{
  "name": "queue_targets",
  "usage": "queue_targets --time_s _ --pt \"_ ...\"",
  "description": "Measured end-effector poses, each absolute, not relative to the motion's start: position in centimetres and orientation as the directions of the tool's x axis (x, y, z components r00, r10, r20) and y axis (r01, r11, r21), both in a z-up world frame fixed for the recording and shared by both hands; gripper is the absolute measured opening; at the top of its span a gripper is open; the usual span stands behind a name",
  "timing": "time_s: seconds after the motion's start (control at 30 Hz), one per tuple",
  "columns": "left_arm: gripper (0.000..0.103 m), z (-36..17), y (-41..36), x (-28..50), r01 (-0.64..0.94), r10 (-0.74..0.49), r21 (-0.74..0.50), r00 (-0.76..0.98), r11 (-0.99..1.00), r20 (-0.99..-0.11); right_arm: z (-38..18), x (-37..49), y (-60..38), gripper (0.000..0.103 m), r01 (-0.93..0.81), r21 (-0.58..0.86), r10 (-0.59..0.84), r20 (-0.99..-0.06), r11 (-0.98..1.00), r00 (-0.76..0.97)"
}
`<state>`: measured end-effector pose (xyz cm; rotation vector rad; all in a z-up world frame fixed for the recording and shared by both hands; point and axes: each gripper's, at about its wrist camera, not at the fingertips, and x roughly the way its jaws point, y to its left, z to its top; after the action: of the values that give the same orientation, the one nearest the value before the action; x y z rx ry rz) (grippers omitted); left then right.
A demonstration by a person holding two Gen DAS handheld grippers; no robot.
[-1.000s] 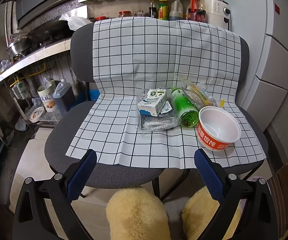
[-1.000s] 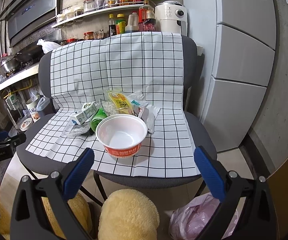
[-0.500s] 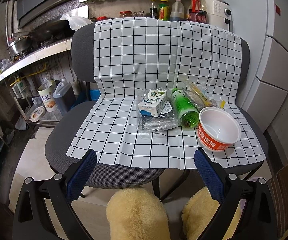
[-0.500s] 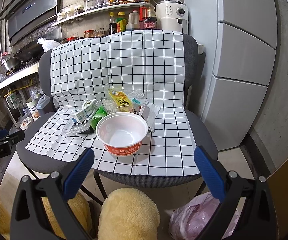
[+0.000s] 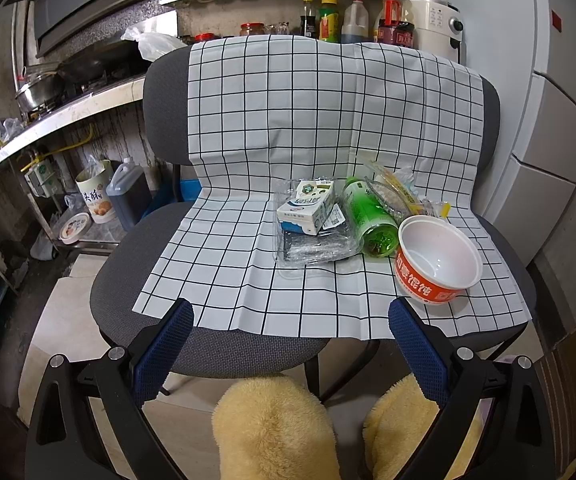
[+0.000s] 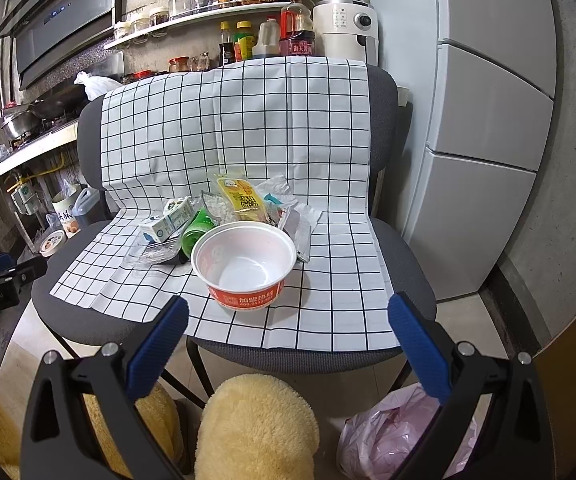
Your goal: Collect trash
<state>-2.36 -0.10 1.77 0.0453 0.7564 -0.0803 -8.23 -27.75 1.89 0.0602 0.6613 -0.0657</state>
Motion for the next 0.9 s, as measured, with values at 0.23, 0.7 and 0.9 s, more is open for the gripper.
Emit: queue_targets --time_s 0.23,0.7,0.9 --pt "0.096 1.88 0.03 -2.27 0.086 -0.055 0.012 0.725 0.996 -0.686 1.85 -8.19 -27.79 0.097 0.081 0.033 -0.043 -0.616 0.996 0.787" --pt "0.096 1.89 0.08 -2.31 0.086 -0.055 0.011 0.726 0.996 -0.685 1.78 -8.10 -27.75 0.097 0.080 0.033 -0.043 -0.619 0.996 0.785" --pt "0.096 1.85 0.19 -2.29 0.084 -0.054 0.010 0.724 0.996 -0.688 1.68 -8.02 -27.71 0.097 0.080 0.032 -0.043 -0.621 0.996 0.783"
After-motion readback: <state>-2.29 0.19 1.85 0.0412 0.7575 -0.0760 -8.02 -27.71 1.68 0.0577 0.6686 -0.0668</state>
